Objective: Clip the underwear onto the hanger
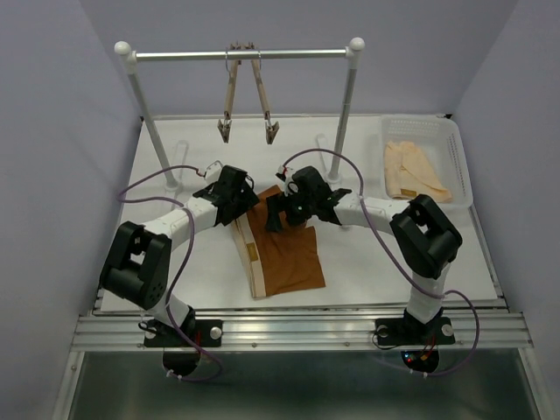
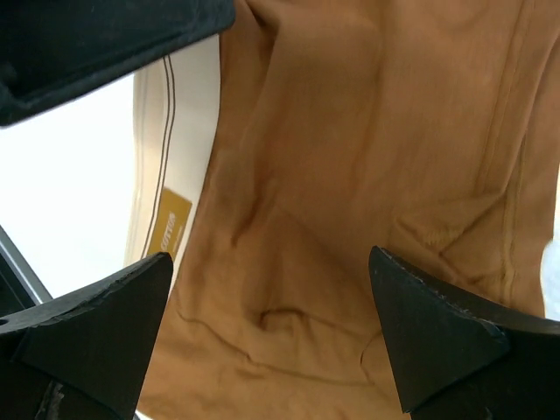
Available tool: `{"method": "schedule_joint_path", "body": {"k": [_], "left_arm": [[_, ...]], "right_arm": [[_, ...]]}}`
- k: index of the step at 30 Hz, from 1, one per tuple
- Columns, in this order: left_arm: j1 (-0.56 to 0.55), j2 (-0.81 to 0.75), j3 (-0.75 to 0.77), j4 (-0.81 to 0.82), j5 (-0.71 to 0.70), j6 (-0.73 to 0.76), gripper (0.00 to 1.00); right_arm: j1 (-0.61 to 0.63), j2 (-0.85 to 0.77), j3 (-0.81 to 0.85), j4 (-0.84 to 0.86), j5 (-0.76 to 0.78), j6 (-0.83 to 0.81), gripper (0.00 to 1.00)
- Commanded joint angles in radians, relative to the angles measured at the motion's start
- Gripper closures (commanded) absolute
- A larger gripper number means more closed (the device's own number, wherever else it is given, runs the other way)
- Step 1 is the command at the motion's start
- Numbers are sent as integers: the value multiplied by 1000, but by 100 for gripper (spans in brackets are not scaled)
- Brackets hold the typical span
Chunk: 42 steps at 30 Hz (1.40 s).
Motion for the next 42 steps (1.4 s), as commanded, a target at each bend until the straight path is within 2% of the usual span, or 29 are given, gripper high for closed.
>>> {"method": "schedule_joint_path", "body": {"k": [1, 6, 9, 12, 15, 18, 24, 27, 29, 30, 33, 36, 42], "left_arm": [[27, -4, 68, 94, 85, 46, 17], [27, 3, 104, 111, 114, 60, 19], [41, 22, 90, 101, 77, 51, 21], [82, 65, 65, 128, 111, 49, 24], [94, 104, 50, 162, 143, 61, 24], [102, 144, 82, 122, 91, 51, 24], [148, 160, 61, 139, 80, 43, 28], [156, 197, 106, 113, 82, 67, 34], [157, 239, 145, 90, 77, 78, 43], [157, 259, 154, 78, 76, 81, 51], [157, 282, 182, 53, 74, 95, 58], [154, 270, 193, 59, 79, 113, 59], [121, 130, 203, 52, 74, 173, 56]], "right_arm": [[-17, 51, 57, 157, -85, 13, 0], [-17, 125, 104, 205, -108, 1, 0], [-26, 159, 134, 208, -67, 17, 0], [-61, 180, 129, 211, -15, 60, 0], [-86, 189, 103, 214, 2, 90, 0], [-106, 185, 59, 214, 13, 116, 0], [-129, 101, -78, 203, 129, 148, 0], [-138, 50, -121, 190, 153, 162, 0], [-138, 29, -156, 188, 165, 171, 0], [-138, 9, -165, 182, 172, 176, 0], [-138, -17, -187, 176, 199, 179, 0], [-138, -25, -165, 167, 185, 163, 0], [-138, -44, -46, 124, 146, 123, 0]]}}
